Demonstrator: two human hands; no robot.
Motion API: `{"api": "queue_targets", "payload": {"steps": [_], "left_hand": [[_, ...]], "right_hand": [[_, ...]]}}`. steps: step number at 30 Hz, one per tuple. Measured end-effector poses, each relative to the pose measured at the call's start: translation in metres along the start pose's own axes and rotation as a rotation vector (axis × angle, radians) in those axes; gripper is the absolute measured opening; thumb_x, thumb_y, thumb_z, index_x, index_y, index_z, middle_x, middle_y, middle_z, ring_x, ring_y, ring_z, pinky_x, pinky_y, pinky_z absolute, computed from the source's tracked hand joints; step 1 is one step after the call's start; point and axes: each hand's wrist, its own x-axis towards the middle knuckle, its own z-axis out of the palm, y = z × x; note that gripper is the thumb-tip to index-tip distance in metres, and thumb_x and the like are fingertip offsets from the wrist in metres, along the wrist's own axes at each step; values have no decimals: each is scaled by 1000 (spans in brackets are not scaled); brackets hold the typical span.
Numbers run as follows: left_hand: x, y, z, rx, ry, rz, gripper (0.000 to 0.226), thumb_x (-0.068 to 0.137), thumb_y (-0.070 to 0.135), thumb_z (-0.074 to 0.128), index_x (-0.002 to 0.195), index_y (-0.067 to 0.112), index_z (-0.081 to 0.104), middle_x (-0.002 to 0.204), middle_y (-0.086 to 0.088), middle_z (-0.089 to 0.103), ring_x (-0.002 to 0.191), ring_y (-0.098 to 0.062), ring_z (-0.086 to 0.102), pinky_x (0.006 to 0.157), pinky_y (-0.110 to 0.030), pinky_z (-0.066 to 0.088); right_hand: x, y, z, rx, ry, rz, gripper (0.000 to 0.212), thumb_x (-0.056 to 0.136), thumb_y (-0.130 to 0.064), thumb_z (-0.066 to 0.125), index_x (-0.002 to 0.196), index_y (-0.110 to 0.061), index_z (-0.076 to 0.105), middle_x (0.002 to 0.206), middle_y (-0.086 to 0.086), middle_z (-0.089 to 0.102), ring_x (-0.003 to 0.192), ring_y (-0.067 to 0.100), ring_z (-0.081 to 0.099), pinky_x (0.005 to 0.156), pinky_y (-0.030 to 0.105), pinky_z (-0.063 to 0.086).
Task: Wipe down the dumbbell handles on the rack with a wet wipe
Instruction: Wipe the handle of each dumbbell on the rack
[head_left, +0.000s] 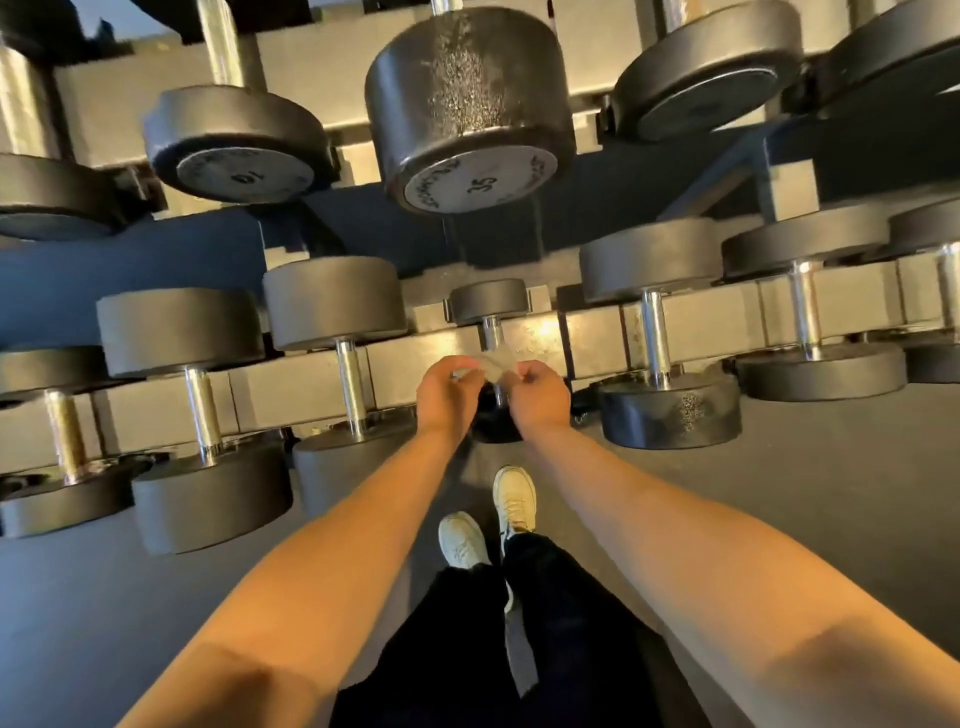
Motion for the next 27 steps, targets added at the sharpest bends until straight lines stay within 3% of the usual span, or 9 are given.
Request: {"api": "queue_targets", "payload": {"steps": [4, 7, 9, 12, 14, 18, 20, 23, 27], "left_hand": [[36, -2, 28, -161, 56, -32, 12, 95, 18, 64, 103, 16, 73, 99, 12, 67, 95, -7, 61, 88, -20, 48], [63, -5, 47, -115, 89, 3, 13, 95, 28, 60, 93, 20, 70, 93, 5, 69, 93, -16, 65, 86, -30, 52], [76, -8, 59, -147, 121, 15, 9, 95, 30, 61, 93, 22, 65, 93, 3, 68, 92, -19, 65, 82, -31, 51], [85, -13, 75, -192, 148, -31, 24, 95, 32, 66, 114, 22, 56, 102, 8, 60, 90, -5, 58, 73, -13, 41], [89, -18, 80, -148, 165, -16, 32, 96, 34, 66, 121, 18, 56, 105, 8, 59, 86, -1, 56, 68, -8, 35], [98, -32, 77, -113, 102, 3, 5, 99, 19, 58, 99, 14, 57, 94, 0, 59, 91, -17, 55, 79, -22, 42], [91, -43, 75, -131, 64, 4, 8, 99, 10, 56, 92, 11, 53, 83, 0, 54, 84, -15, 51, 83, -25, 41], [71, -67, 71, 94, -38, -41, 16, 99, 25, 61, 93, 13, 53, 82, 3, 58, 81, -15, 56, 74, -29, 42], [67, -76, 65, 129, -78, -38, 19, 97, 29, 64, 87, 15, 55, 82, 2, 61, 88, -24, 63, 79, -35, 51]], "right_hand": [[34, 10, 12, -34, -8, -42, 21, 98, -16, 52, 80, -15, 63, 86, 7, 65, 84, 24, 58, 82, 35, 49], [55, 18, 17, -19, -4, -49, 31, 99, -13, 47, 70, -17, 57, 74, 2, 57, 75, 20, 52, 71, 29, 44], [65, 26, 25, -3, -31, -62, 28, 99, -15, 44, 84, -13, 67, 82, 5, 65, 81, 21, 58, 76, 27, 48], [80, 46, 39, -33, -41, -102, 35, 97, -25, 40, 114, -16, 69, 111, 7, 69, 102, 21, 63, 98, 37, 51], [78, 54, 40, -53, -42, -137, 29, 101, -21, 43, 118, -16, 66, 115, 4, 68, 101, 17, 60, 94, 29, 46], [76, 68, 41, -142, 5, -242, 25, 104, -18, 43, 117, -19, 65, 108, 3, 68, 98, 20, 60, 82, 29, 44], [77, 69, 44, -172, 28, -236, 25, 103, -18, 44, 118, -21, 65, 108, 4, 68, 98, 22, 61, 81, 31, 46], [78, 68, 45, -202, 26, -219, 28, 100, -16, 46, 122, -20, 64, 113, 7, 67, 103, 28, 61, 86, 36, 49], [77, 71, 44, -190, 33, -250, 30, 99, -12, 48, 125, -18, 63, 114, 8, 66, 105, 28, 61, 88, 37, 49]]}}
